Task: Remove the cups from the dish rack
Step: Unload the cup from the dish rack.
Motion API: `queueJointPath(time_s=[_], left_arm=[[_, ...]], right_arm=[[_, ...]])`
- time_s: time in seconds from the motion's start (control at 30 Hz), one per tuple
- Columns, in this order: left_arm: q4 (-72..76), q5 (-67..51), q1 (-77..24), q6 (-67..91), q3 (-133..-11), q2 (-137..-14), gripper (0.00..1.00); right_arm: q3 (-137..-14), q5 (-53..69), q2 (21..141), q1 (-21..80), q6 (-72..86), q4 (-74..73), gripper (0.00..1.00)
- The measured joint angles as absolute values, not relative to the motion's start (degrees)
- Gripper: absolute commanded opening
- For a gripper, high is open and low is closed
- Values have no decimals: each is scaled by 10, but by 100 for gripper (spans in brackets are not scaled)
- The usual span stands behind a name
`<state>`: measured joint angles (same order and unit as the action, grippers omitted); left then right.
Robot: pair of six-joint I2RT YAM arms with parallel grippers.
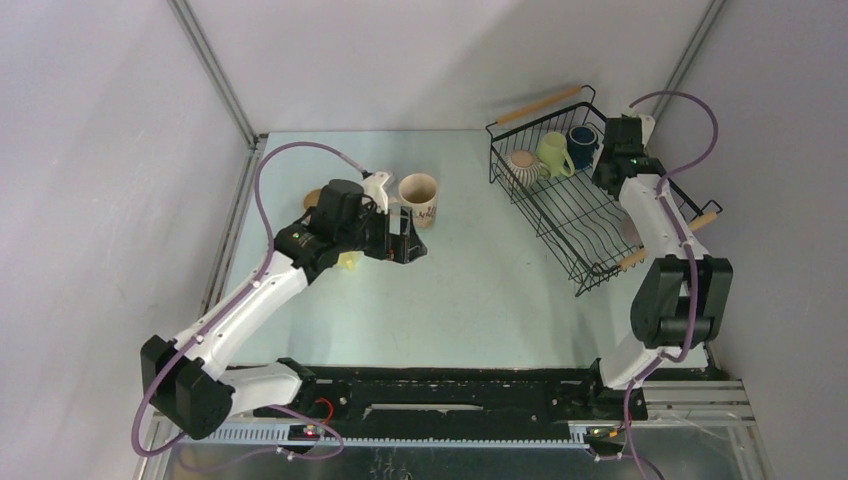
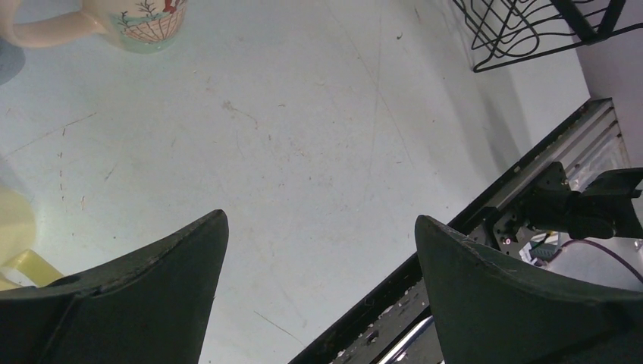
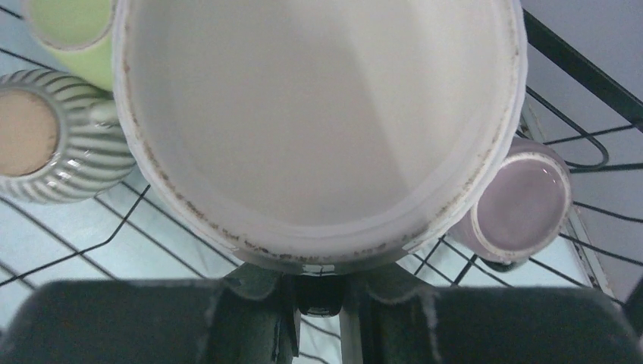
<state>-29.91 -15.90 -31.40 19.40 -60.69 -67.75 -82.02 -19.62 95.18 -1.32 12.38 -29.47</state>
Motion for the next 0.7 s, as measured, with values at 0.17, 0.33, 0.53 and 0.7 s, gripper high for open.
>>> queueJointPath(time_s=[0.17,0.33,0.53,0.7], left_arm=[[-293,-168,-314,211,-607,-670,100],[-277,-182,-314,237,-607,-662,100],[-265,-198,-315,266,-607,-652,100],[-244,-210,-315,297,-607,-643,100]], right_arm=[[-820,-204,904,15,130,-327,0],[-824,-205,854,72,138,-368,0],[-853,-206,805,153,156,-423,0],[-861,-194,771,217,182,-452,0]])
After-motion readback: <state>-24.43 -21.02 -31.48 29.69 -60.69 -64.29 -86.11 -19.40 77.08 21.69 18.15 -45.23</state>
